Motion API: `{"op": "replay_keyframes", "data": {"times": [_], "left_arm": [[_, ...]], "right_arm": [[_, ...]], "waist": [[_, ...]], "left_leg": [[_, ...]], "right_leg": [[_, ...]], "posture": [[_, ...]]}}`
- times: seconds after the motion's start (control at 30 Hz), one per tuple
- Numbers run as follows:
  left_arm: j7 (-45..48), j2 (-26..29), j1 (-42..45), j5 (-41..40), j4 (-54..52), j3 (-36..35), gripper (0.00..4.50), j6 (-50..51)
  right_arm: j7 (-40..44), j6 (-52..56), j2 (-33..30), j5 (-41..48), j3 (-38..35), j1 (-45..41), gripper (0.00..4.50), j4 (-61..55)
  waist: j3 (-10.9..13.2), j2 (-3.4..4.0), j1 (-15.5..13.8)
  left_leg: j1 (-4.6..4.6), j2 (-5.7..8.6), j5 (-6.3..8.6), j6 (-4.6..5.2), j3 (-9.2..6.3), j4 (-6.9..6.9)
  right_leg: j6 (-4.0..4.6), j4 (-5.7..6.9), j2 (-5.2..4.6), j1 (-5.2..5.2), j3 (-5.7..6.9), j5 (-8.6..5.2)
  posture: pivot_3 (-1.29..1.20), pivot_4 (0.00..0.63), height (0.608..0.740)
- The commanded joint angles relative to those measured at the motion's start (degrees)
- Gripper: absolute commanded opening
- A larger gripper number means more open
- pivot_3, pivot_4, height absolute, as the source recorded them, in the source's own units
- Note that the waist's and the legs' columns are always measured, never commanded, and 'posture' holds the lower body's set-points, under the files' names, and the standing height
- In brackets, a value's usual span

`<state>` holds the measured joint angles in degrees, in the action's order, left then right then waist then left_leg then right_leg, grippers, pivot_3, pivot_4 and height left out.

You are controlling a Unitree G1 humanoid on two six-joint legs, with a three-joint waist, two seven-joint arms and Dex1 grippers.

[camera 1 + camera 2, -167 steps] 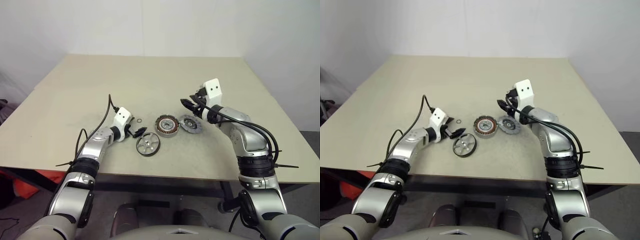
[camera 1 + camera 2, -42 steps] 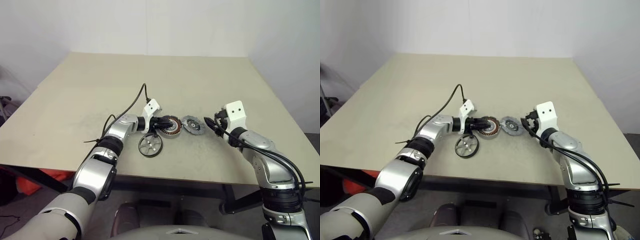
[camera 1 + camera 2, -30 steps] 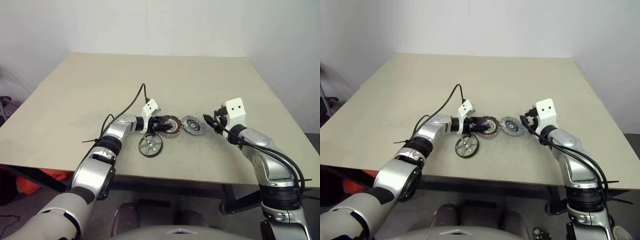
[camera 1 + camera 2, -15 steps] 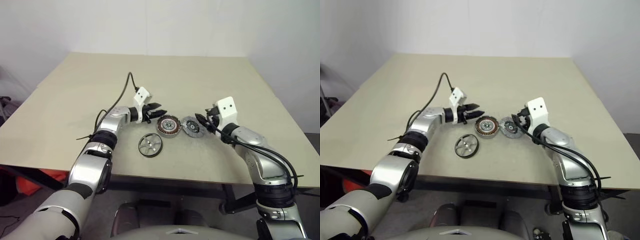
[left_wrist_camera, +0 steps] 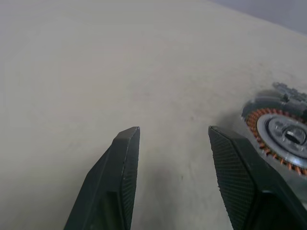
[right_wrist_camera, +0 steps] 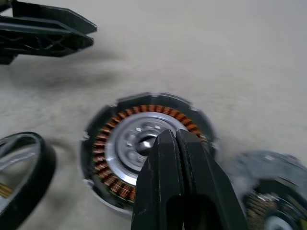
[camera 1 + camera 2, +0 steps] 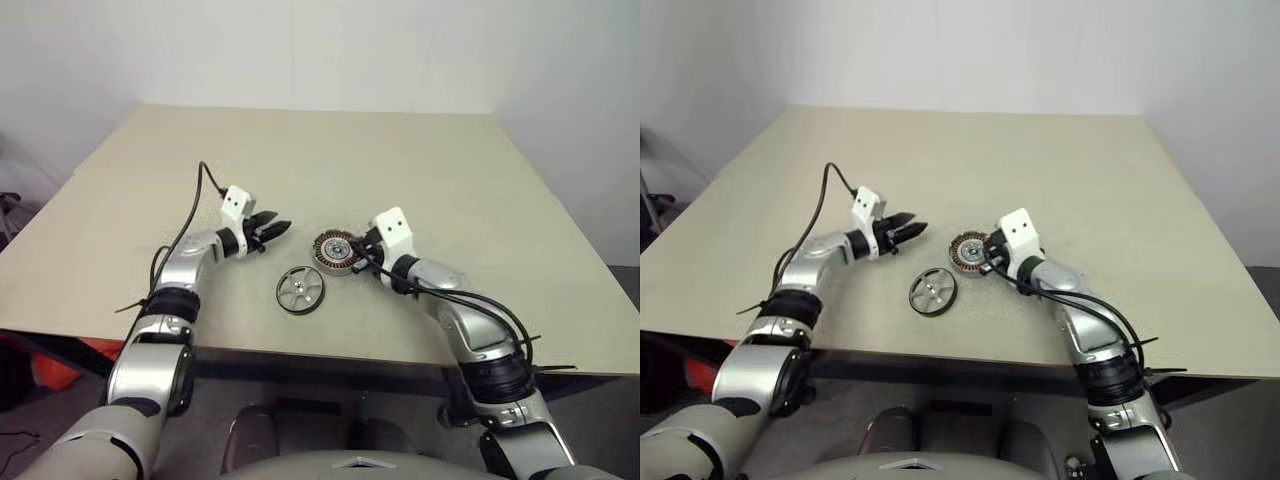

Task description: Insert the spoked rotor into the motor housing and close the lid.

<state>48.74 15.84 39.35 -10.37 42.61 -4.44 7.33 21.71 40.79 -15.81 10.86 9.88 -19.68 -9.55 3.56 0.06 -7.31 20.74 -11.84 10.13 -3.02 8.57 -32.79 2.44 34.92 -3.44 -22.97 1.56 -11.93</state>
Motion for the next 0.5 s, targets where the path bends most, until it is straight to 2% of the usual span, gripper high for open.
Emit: {"op": "replay_keyframes", "data": {"times": [0.03,0.5], "left_arm": [[-1.28,0.86,-0.71,-1.67,-5.96,-1.09,2.43,1.01],[-4.30,2.15,-4.30,-2.94,-11.33,-1.40,2.43,3.41]], "right_arm": [[0.60,-1.98,0.25,-0.90,0.30,-2.02,0.02,1.02],[1.97,-3.84,2.76,-2.39,1.56,-3.24,0.02,7.40]], "waist": [[0.00,0.00,0.01],[0.00,0.00,0.25]], "left_leg": [[0.01,0.00,0.00,0.00,0.00,0.00],[-0.04,-0.01,-0.01,-0.02,0.00,0.02]], "right_leg": [[0.00,0.00,-0.01,0.00,0.00,0.00],[0.00,0.01,0.03,-0.01,-0.01,0.00]], "posture": [[0.00,0.000,0.740],[0.00,0.000,0.740]]}}
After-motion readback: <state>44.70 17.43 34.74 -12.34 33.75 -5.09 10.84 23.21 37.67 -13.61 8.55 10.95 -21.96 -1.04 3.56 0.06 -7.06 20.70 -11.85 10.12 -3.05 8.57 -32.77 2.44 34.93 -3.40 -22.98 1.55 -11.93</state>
